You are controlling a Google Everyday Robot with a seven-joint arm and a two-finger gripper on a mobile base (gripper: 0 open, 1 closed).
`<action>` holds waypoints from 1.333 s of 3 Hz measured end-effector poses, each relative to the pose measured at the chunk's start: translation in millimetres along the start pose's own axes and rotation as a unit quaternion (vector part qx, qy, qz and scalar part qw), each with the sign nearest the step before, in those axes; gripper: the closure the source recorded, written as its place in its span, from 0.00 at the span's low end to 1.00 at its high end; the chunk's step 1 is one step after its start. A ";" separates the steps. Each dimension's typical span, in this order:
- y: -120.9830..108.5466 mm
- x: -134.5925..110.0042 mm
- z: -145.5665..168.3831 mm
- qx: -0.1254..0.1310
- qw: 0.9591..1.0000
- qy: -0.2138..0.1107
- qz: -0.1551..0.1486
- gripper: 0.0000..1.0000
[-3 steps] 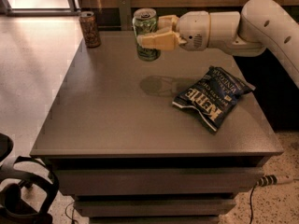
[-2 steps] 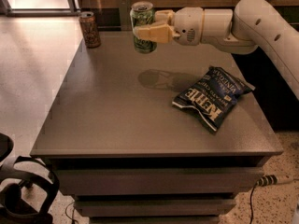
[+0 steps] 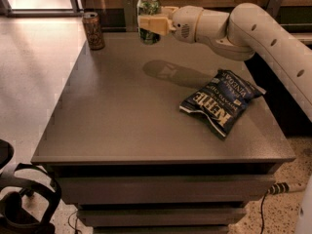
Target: Move green can near orange can
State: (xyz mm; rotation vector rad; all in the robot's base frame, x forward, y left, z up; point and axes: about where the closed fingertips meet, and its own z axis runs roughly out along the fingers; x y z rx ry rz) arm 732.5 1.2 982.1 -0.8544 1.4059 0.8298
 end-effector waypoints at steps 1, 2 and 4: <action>0.1 0.0 0.1 0.000 1.000 0.000 0.000 1.00; 0.3 -0.7 9.0 0.002 1.000 0.015 -0.011 1.00; -25.2 3.8 68.4 -0.019 0.998 0.039 -0.050 1.00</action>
Offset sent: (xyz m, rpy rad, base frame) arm 0.0104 0.0113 0.0013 -0.0879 -0.0132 -0.0210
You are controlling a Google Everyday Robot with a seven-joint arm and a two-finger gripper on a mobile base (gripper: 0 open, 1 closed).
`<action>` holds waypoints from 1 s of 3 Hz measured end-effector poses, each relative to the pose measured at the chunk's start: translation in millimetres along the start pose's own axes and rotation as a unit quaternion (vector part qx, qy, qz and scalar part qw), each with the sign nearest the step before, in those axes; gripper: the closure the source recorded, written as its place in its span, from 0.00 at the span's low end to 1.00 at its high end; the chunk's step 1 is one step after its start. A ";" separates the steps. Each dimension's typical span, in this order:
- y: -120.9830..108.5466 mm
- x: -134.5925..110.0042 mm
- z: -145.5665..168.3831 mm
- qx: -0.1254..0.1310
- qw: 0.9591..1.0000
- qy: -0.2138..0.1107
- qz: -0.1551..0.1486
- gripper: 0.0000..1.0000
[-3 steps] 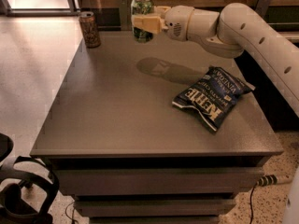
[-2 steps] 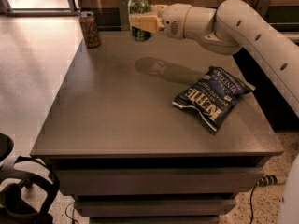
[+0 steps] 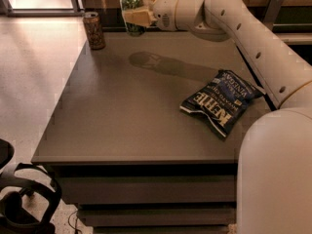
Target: Move green can near orange can
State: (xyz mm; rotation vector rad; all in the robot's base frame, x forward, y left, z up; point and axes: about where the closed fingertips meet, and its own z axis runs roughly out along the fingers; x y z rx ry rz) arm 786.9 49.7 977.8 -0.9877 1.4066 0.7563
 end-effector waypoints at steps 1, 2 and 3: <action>-12.5 2.6 33.6 -0.014 1.000 -0.010 -0.004 1.00; -20.9 13.9 53.5 -0.015 1.000 -0.003 -0.002 1.00; -23.5 31.6 64.7 -0.007 1.000 0.029 -0.003 1.00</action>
Offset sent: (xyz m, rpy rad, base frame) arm 0.0697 0.0445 -0.0295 -0.0150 0.0109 0.0178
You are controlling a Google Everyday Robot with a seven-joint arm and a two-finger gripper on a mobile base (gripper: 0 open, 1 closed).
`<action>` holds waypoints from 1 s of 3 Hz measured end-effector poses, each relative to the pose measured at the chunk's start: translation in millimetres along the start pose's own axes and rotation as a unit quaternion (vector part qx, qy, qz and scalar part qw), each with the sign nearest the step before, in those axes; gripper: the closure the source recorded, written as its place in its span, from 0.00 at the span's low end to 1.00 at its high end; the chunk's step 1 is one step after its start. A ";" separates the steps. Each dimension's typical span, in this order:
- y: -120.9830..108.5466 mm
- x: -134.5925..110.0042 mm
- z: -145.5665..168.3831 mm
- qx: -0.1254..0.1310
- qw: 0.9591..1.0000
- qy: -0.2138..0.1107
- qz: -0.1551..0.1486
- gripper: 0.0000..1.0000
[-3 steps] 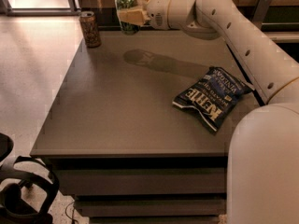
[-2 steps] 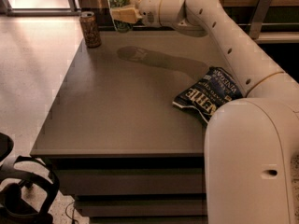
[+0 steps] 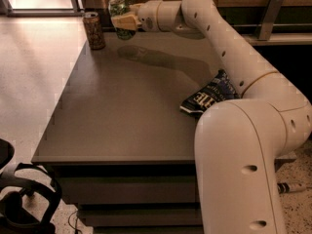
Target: Move green can near orange can
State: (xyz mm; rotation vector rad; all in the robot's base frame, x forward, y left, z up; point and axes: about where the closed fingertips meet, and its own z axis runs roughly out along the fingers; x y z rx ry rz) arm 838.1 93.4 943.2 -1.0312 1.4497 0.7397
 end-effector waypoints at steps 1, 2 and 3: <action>0.8 19.2 10.9 0.002 1.000 0.023 0.007 1.00; 6.6 29.6 25.2 -0.005 1.000 0.021 0.020 1.00; 11.8 35.4 39.0 -0.007 0.999 0.016 0.029 1.00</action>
Offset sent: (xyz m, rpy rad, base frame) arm 0.0076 0.0295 -0.0466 -0.0040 0.0804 0.0025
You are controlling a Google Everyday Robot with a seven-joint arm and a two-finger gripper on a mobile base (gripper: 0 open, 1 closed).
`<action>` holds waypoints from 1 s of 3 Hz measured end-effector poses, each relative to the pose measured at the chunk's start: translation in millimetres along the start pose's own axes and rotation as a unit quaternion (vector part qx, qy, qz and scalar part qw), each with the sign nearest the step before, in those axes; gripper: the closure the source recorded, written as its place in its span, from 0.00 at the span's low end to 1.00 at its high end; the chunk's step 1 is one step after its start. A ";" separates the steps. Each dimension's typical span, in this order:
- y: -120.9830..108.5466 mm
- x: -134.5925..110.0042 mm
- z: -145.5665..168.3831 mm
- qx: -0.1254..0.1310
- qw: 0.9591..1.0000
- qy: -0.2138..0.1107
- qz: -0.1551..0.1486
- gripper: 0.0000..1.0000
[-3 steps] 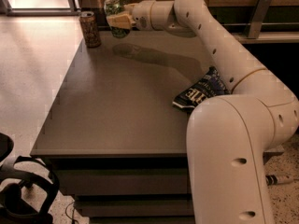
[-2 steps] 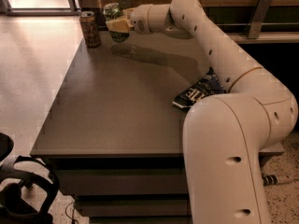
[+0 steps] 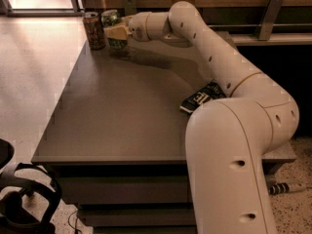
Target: Move green can near orange can
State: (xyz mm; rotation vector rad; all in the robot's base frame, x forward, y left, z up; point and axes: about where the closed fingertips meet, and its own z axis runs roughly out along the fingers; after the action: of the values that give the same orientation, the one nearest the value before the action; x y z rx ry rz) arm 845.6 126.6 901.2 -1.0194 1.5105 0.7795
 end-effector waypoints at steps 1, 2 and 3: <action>2.0 5.2 8.3 0.003 1.000 0.000 0.006 1.00; 0.3 14.7 10.0 0.013 1.000 0.005 0.015 1.00; -7.3 27.5 12.2 0.023 0.999 -0.002 0.037 1.00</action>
Offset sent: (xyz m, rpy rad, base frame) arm 0.0055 -0.0028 -0.0258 0.0008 0.0427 -0.0682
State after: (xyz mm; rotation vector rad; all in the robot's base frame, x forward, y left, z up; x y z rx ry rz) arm 856.5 129.2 872.4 -0.9310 1.5635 0.7945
